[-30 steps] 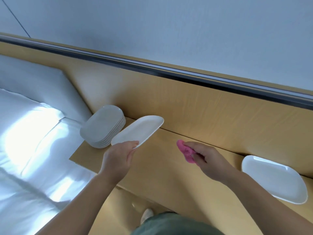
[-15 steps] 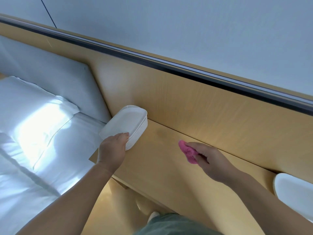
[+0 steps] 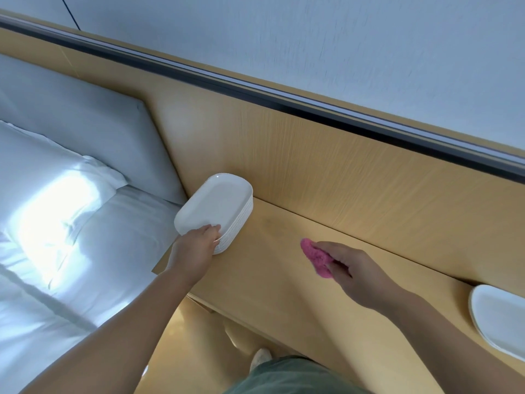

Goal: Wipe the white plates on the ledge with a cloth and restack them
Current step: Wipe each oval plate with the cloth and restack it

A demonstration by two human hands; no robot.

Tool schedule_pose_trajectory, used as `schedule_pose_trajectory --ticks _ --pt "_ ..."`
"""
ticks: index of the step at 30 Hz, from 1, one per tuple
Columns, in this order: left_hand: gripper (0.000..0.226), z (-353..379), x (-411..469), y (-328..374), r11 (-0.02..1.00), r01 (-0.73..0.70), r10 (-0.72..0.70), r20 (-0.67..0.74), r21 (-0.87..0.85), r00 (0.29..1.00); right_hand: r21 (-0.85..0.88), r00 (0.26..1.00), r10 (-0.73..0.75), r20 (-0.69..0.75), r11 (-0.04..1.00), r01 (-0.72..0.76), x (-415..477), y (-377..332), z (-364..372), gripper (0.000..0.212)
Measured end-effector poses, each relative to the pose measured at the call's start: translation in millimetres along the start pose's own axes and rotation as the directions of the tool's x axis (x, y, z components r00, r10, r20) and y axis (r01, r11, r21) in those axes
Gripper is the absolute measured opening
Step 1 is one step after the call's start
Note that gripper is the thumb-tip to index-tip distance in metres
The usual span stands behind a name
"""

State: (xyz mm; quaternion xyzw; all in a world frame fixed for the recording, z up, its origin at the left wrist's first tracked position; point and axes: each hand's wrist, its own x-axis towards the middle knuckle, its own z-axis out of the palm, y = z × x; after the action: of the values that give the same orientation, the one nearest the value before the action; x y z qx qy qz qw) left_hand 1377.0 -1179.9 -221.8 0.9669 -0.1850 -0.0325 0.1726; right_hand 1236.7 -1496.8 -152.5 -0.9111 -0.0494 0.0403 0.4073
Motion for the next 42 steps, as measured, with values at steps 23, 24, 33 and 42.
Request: schedule_pose_trajectory --ticks 23,24,33,42 --pt "0.024 82 20 253 0.929 -0.327 0.357 0.19 -0.174 0.914 0.282 0.895 0.335 -0.293 0.925 -0.254 -169 78 -74 0.029" --pt "0.022 91 17 272 0.919 -0.343 0.38 0.207 -0.193 0.902 0.302 0.879 0.361 -0.313 0.915 -0.268 -184 85 -78 0.029" --pt "0.022 170 -9 418 0.846 -0.405 0.512 0.317 -0.348 0.798 0.357 0.76 0.491 -0.426 0.863 -0.357 -293 137 -118 0.023" --pt "0.024 216 -13 501 0.946 -0.186 0.289 0.426 -0.267 0.858 0.384 0.752 0.503 -0.426 0.853 -0.353 -346 182 -152 0.024"
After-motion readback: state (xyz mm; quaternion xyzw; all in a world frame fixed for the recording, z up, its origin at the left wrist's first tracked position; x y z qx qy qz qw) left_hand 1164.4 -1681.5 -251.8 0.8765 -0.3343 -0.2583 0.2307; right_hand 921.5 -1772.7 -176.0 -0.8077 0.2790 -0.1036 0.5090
